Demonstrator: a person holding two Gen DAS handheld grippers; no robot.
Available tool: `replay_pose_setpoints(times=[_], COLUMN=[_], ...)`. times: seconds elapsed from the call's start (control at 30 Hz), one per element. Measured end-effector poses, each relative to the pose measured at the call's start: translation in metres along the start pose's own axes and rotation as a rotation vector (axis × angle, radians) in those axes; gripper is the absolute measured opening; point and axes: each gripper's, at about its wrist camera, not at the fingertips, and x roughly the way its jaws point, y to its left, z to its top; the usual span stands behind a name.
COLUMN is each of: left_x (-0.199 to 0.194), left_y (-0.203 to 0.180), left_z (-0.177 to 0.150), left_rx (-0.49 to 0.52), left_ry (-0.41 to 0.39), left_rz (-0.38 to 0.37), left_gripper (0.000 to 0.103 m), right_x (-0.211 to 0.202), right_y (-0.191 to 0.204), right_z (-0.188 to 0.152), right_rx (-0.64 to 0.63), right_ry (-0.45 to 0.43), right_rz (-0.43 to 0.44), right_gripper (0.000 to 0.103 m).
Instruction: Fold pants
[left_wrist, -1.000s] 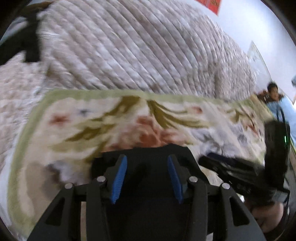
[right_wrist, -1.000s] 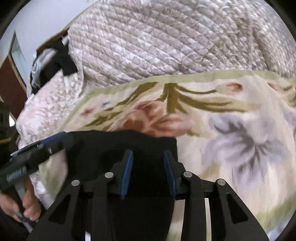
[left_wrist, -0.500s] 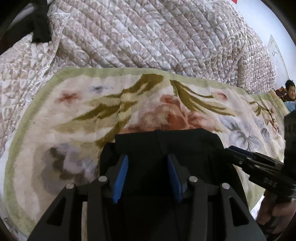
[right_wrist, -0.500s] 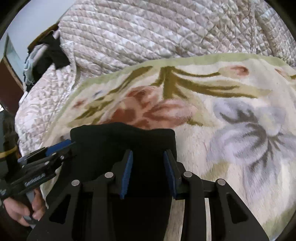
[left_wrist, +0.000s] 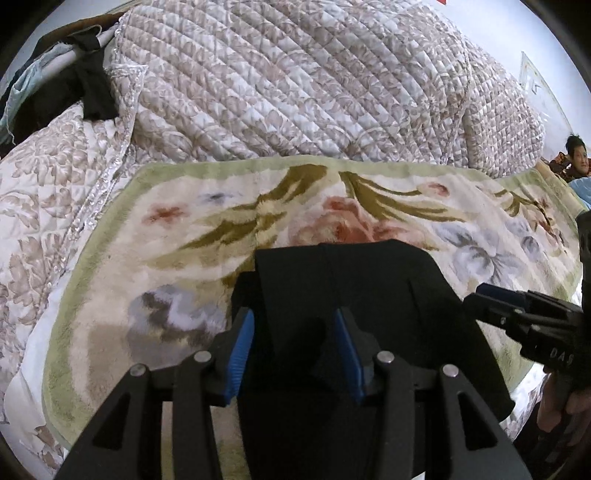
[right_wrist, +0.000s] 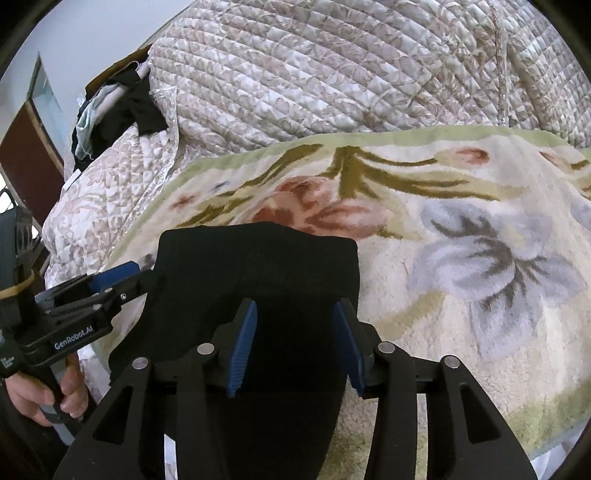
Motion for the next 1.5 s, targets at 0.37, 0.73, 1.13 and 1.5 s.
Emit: replay_pose_setpoints(times=[0.37, 0.73, 1.13, 1.5], left_x=[0.009, 0.005, 0.005, 0.023], left_y=[0.015, 0.021, 0.062, 0.044], left_z=[-0.007, -0.006, -0.014, -0.024], left_rx=[-0.029, -0.022, -0.19, -0.204], left_ry=[0.03, 0.007, 0.049, 0.14], left_rz=[0.014, 0.037, -0.183, -0.325], left_gripper=[0.048, 0.048, 0.048, 0.051], right_x=[0.013, 0.014, 0.001, 0.006], right_y=[0.003, 0.001, -0.039, -0.027], right_z=[0.003, 0.004, -0.003, -0.006], right_rx=[0.008, 0.008, 0.115, 0.076], right_ry=[0.01, -0.003, -0.023, 0.007], right_rz=[0.024, 0.017, -0.016, 0.027], right_gripper=[0.046, 0.046, 0.046, 0.046])
